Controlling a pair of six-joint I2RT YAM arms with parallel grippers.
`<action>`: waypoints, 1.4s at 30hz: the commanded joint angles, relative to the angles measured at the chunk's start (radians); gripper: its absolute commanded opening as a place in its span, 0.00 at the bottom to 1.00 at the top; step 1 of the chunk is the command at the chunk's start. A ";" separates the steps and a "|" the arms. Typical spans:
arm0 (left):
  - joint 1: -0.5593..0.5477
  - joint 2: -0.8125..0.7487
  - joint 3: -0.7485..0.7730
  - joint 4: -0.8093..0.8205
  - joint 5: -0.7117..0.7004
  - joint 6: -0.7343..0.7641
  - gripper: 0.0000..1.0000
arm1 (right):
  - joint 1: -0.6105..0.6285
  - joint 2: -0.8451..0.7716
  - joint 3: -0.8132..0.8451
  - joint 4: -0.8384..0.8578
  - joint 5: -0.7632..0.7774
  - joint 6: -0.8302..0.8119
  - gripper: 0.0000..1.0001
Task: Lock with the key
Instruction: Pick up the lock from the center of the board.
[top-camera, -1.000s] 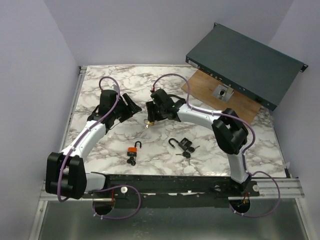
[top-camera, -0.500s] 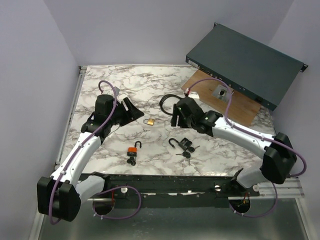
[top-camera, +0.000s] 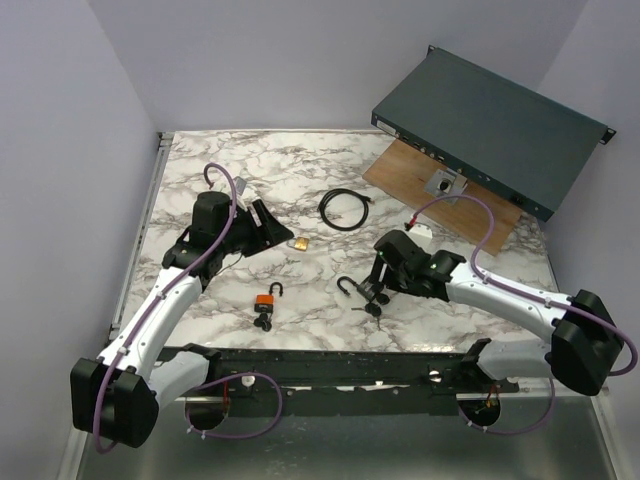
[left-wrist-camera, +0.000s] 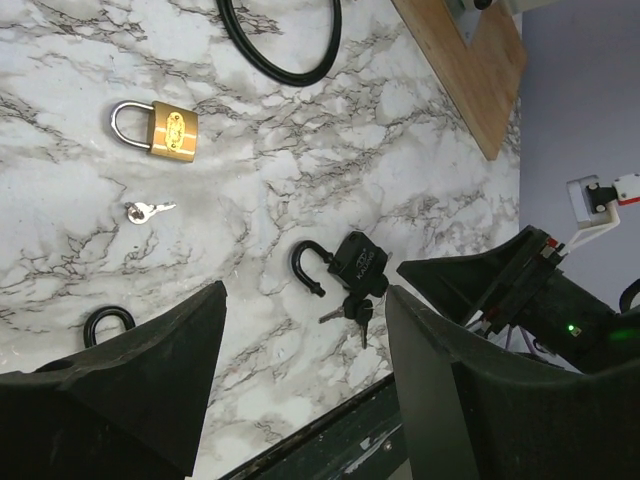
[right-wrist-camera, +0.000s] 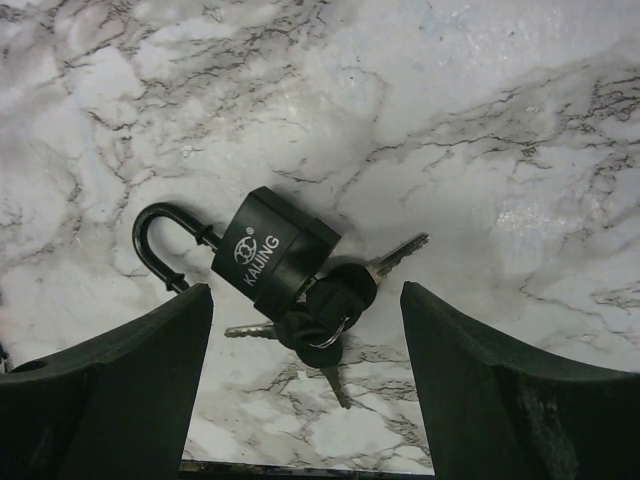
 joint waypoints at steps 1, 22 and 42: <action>-0.007 -0.002 -0.002 0.008 0.038 0.006 0.64 | 0.005 -0.004 -0.029 0.036 -0.006 0.056 0.79; -0.011 0.003 -0.012 0.016 0.054 0.017 0.64 | 0.005 0.210 0.022 0.161 -0.048 0.095 0.74; -0.165 0.068 -0.125 0.081 -0.018 -0.035 0.64 | 0.015 0.321 0.094 0.135 -0.023 0.011 0.59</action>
